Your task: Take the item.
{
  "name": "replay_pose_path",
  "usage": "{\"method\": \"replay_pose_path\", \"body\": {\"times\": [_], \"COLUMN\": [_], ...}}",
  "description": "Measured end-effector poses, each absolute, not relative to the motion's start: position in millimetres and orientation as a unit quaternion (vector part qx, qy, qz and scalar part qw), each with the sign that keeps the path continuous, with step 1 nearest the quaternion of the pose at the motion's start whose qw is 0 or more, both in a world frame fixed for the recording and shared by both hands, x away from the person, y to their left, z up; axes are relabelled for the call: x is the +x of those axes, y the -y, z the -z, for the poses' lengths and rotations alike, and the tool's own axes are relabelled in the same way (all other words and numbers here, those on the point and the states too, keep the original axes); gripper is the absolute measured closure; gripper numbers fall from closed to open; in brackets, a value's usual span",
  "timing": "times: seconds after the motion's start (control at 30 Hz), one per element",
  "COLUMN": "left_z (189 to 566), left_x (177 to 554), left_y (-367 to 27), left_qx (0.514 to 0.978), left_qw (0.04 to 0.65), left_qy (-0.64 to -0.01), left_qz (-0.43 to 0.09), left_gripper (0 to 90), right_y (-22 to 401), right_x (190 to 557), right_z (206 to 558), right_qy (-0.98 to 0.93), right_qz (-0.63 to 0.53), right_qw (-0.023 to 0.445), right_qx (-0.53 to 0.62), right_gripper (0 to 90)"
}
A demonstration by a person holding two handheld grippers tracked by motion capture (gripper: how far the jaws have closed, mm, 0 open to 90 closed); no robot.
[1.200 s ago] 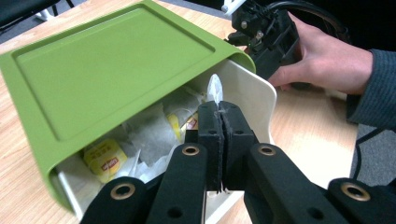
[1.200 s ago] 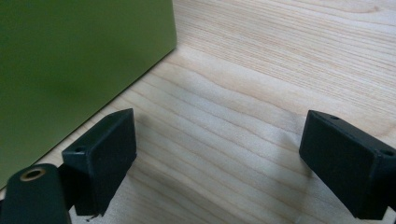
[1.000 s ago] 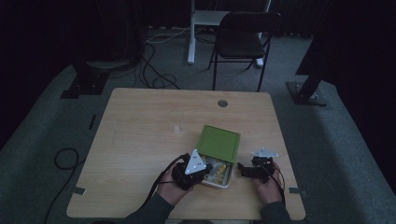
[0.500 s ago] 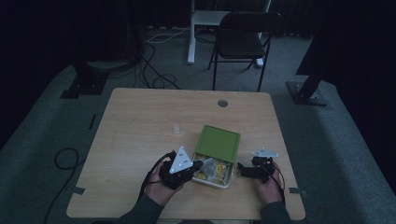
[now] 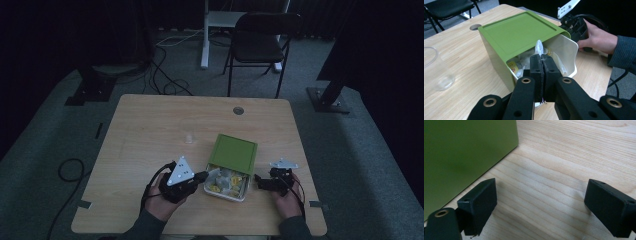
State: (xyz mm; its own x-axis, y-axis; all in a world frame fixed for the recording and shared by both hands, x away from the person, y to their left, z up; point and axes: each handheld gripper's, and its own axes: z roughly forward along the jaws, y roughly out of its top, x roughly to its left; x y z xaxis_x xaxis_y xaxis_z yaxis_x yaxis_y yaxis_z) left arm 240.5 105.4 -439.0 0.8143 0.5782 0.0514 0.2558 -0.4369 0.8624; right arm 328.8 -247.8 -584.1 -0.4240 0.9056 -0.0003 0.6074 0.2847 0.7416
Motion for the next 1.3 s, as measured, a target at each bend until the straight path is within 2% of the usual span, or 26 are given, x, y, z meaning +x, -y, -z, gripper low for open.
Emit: {"method": "replay_pose_path", "body": {"times": [1.3], "left_z": [432], "left_x": [248], "left_y": [-153], "left_qx": [0.81], "left_qw": [0.468], "left_qy": [-0.293], "left_qz": [-0.197], "left_gripper": [90.0], "right_y": [248], "right_x": [329], "right_z": [584], "right_qy": [-0.771], "right_qz": [-0.342], "right_qw": [0.218], "right_qx": [0.49], "right_gripper": [10.6]}}
